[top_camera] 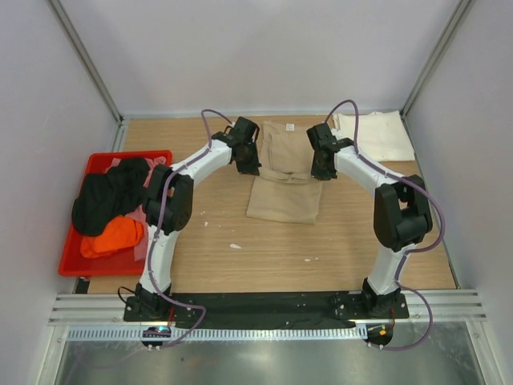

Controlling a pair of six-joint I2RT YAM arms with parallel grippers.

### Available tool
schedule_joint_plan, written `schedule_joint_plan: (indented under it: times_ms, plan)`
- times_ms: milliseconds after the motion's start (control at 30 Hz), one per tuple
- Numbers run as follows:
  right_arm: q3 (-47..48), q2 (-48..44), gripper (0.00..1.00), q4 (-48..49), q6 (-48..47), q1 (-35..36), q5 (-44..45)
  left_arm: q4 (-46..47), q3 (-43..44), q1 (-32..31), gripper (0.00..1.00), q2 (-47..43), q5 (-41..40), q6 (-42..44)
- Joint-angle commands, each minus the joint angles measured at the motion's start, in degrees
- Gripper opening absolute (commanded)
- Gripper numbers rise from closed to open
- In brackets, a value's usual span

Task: Fold and stack the t-shirts
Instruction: Fold the tshirt

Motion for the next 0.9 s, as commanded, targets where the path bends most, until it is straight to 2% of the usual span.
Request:
schedule_joint_plan:
  times_ms: [0, 333, 467, 567, 600, 633, 700, 800, 867]
  plan:
    - [3.6, 1.6, 0.01, 0.0, -1.9, -1.2, 1.5, 0.8, 3.6, 0.7, 0.00, 1.0, 1.3, 1.8]
    - [5.0, 3.8, 0.01, 1.2, -3.2, -2.6, 1.1, 0.8, 7.6, 0.8, 0.00, 5.0, 1.6, 2.3]
    - [6.0, 5.4, 0.07, 2.3, -4.4, -3.0, -0.1, 0.2, 8.9, 0.9, 0.01, 6.1, 2.3, 2.8]
    - [11.8, 7.7, 0.13, 0.5, -5.9, -3.0, -0.9, -1.2, 10.7, 1.3, 0.17, 6.0, 0.8, 2.9]
    - [13.4, 8.2, 0.15, -1.5, -5.9, -3.0, -0.6, -1.7, 11.4, 1.4, 0.18, 5.9, 0.5, 3.0]
    - [14.8, 8.7, 0.23, -2.5, -6.2, -2.9, -0.5, -2.4, 12.3, 1.5, 0.18, 5.8, 0.1, 3.0]
    - [17.3, 9.4, 0.28, -5.9, -5.8, -3.0, 1.3, -4.5, 14.4, 1.6, 0.23, 5.3, -1.0, 3.5]
    - [15.9, 7.6, 0.32, -7.5, -5.5, -3.0, 1.6, -4.1, 12.1, 1.5, 0.34, 2.4, 0.0, 4.4]
    - [12.7, 5.6, 0.32, -6.7, -5.4, -3.0, 0.2, -2.0, 9.5, 1.0, 0.36, -0.6, 1.5, 4.6]
